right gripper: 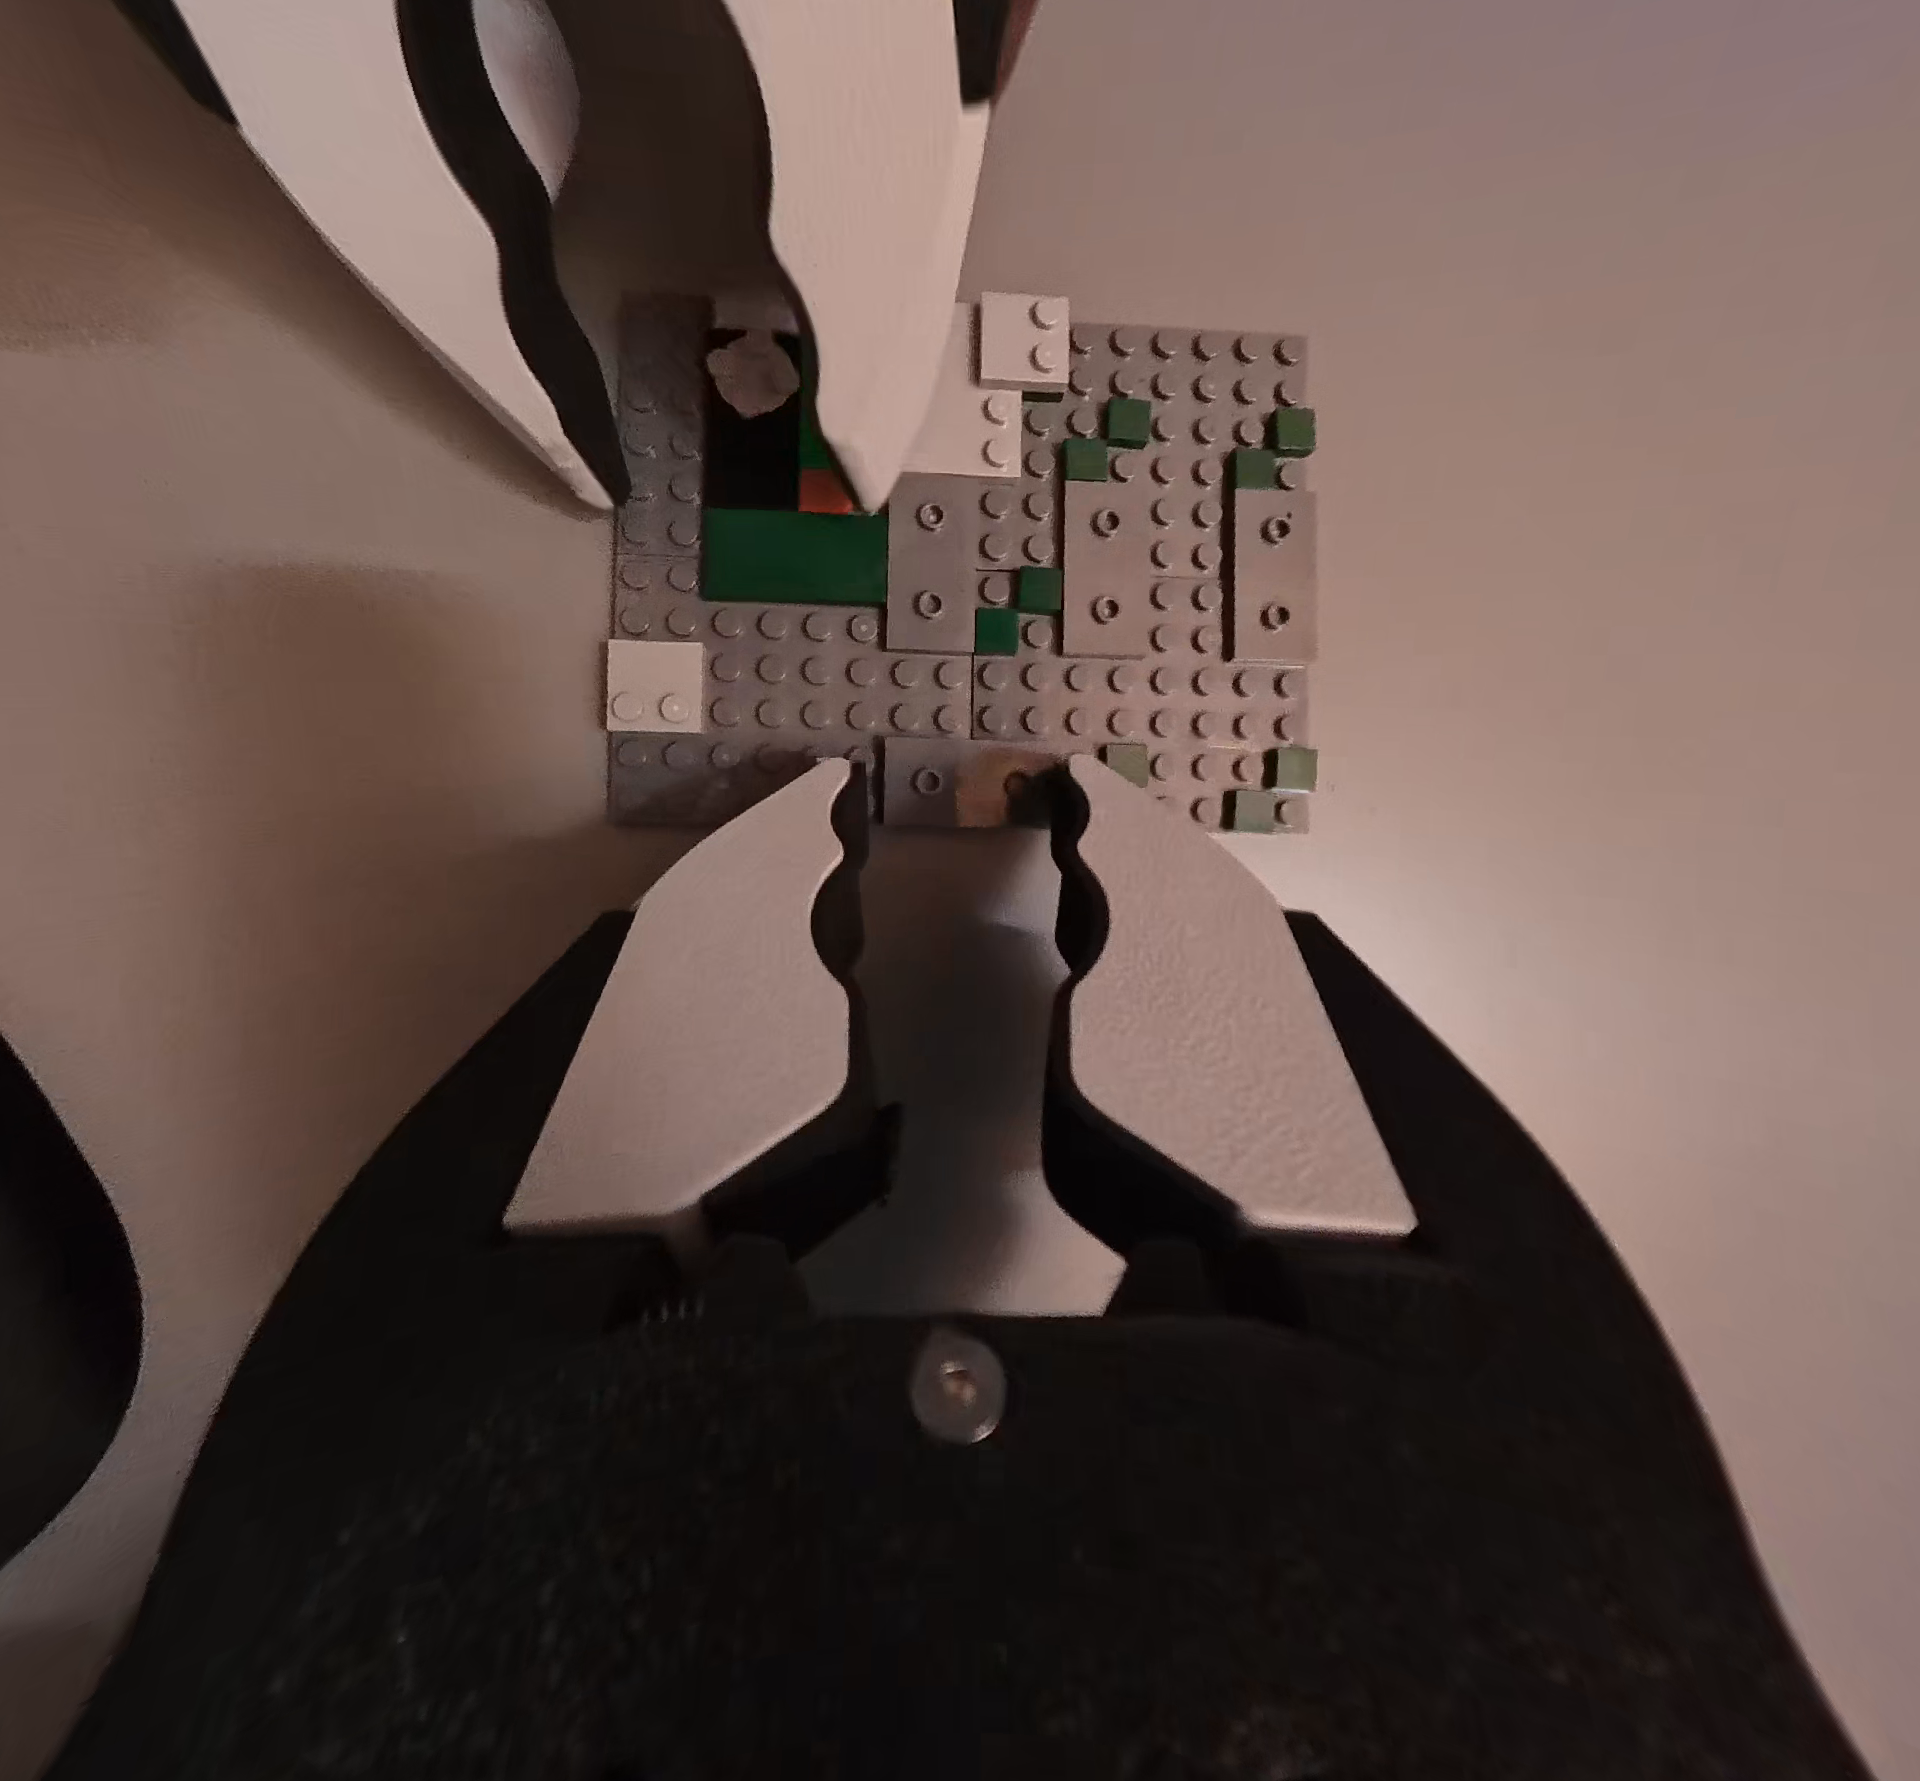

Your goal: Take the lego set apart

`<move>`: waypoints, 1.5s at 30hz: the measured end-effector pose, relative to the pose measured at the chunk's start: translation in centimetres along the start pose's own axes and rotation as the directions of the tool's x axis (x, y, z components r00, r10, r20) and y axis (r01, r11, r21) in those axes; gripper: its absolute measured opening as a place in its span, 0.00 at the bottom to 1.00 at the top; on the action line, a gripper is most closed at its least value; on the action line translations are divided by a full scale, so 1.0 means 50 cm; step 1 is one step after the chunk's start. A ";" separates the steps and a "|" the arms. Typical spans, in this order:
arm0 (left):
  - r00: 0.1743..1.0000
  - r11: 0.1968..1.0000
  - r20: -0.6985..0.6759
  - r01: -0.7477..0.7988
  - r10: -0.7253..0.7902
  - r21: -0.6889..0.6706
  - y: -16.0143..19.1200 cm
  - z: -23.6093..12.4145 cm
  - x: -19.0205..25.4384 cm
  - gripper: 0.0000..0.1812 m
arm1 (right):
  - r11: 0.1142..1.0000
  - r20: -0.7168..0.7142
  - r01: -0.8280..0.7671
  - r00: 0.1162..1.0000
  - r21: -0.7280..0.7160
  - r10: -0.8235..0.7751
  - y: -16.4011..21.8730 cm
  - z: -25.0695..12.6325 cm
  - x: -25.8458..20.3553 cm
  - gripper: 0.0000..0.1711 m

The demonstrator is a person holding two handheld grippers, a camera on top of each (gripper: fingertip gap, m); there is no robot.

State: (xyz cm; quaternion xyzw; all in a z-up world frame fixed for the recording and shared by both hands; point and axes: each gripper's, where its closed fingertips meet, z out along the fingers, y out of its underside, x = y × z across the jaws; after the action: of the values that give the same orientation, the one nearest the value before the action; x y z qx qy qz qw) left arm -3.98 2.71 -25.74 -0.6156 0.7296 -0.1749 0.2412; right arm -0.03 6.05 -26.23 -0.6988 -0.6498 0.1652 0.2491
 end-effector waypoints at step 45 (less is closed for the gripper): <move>0.990 0.975 0.096 0.085 -0.106 0.203 -0.025 -0.040 -0.024 0.23 | 0.997 0.138 -0.068 0.988 0.037 0.062 -0.026 0.006 0.011 0.19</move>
State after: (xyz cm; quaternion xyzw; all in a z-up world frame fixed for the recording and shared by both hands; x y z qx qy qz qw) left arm -3.96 3.60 -23.24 -0.6313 0.6640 -0.2254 0.3313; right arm -1.20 6.70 -25.68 -0.7013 -0.6388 0.2341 0.2128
